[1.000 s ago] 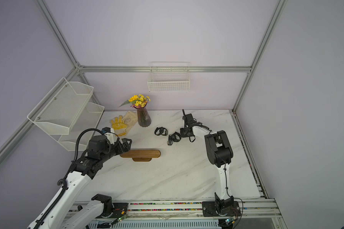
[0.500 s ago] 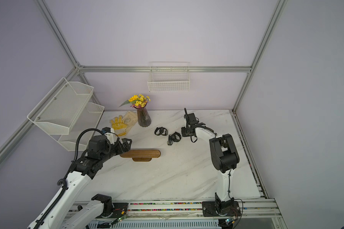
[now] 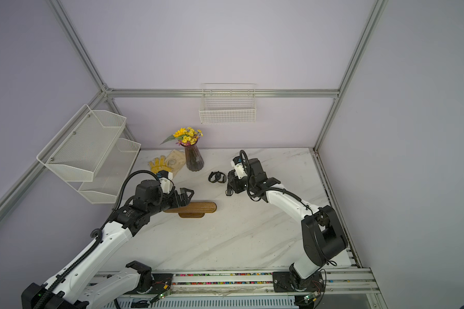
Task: Place watch on stand
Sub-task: Pick up the watch at the center of the board.
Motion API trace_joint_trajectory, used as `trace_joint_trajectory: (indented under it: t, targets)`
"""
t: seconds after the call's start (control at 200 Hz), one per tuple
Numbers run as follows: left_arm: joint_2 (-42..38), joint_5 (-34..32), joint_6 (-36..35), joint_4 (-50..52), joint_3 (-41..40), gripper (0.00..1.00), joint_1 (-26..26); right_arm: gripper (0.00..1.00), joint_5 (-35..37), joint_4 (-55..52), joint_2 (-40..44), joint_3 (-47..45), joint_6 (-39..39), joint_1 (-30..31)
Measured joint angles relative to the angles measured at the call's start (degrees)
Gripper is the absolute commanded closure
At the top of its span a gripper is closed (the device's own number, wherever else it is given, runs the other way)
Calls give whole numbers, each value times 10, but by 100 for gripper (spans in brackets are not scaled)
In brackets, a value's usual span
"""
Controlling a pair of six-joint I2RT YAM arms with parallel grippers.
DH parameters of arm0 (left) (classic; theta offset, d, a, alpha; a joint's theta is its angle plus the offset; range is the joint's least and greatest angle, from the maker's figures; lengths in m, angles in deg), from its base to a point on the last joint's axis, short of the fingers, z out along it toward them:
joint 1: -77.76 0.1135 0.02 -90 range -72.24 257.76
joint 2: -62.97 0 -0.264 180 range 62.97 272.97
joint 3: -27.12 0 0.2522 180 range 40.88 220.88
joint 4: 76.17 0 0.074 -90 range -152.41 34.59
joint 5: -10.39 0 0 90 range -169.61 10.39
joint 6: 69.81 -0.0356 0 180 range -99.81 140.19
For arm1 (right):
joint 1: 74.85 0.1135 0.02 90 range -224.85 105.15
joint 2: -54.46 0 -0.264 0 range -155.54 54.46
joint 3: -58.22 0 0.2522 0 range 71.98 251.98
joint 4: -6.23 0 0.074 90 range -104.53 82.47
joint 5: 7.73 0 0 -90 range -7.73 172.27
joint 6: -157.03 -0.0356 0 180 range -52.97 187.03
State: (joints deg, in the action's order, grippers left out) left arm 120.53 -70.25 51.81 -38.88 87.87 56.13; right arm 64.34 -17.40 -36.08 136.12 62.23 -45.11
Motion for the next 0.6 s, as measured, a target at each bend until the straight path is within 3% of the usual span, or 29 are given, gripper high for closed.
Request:
trace_joint_trajectory:
  t: [0.29,0.595]
  targets:
    - [24,29,24,-86,0,2,-81,74,-45,114,20,-75,0,59]
    - [44,27,56,-133,0,8,-92,74,-50,188,19,-89,0,117]
